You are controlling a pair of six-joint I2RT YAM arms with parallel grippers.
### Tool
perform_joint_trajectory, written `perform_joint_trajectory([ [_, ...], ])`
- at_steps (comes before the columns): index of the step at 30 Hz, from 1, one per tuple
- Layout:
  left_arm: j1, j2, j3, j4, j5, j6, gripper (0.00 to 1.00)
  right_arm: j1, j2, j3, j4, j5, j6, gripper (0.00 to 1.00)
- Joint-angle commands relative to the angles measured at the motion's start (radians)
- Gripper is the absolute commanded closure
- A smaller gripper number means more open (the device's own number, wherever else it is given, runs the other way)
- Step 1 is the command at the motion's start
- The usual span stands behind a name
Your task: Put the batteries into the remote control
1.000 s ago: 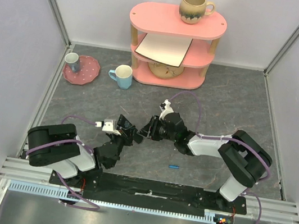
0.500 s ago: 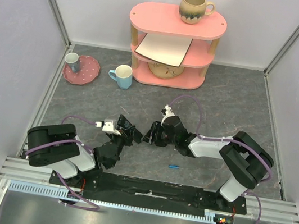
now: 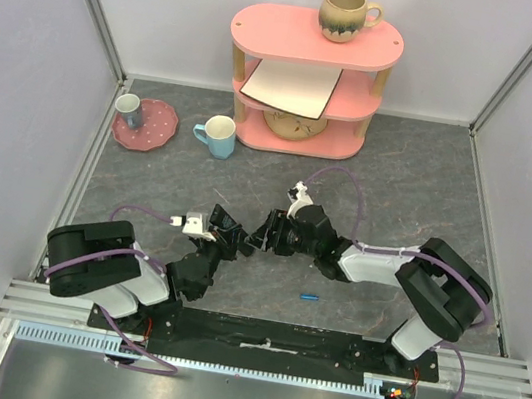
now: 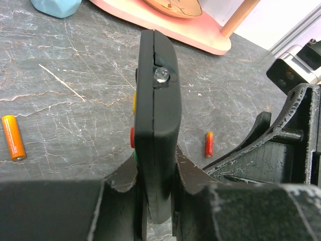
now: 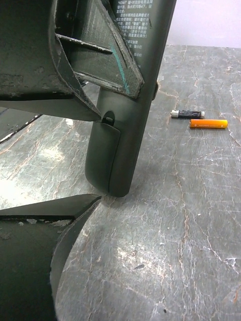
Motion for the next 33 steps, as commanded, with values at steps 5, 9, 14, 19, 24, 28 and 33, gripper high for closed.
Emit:
perform_joint_trajectory([
  [5,-0.007,-0.026,-0.026,-0.016,-0.016,0.047,0.98,0.002,0.033,0.051,0.065,-0.010,0.014,0.32],
  [9,-0.007,-0.026,-0.028,-0.017,-0.013,0.047,0.98,0.004,0.031,0.057,0.070,-0.004,0.018,0.31],
  [14,-0.007,-0.029,-0.028,-0.019,-0.012,0.050,0.98,0.004,0.020,0.054,0.070,0.010,0.022,0.30],
  [19,-0.007,-0.028,-0.025,-0.019,-0.012,0.050,0.98,0.004,0.037,0.061,0.064,0.005,0.021,0.30],
  [24,-0.007,-0.029,-0.026,-0.019,-0.013,0.050,0.98,0.005,0.051,0.058,0.062,0.005,0.021,0.31],
  [28,-0.007,-0.029,-0.026,-0.019,-0.013,0.050,0.98,0.004,0.062,0.057,0.061,0.005,0.021,0.32],
  [33,-0.007,-0.029,-0.025,-0.019,-0.010,0.052,0.98,0.004,0.072,0.054,0.065,0.004,0.021,0.33],
])
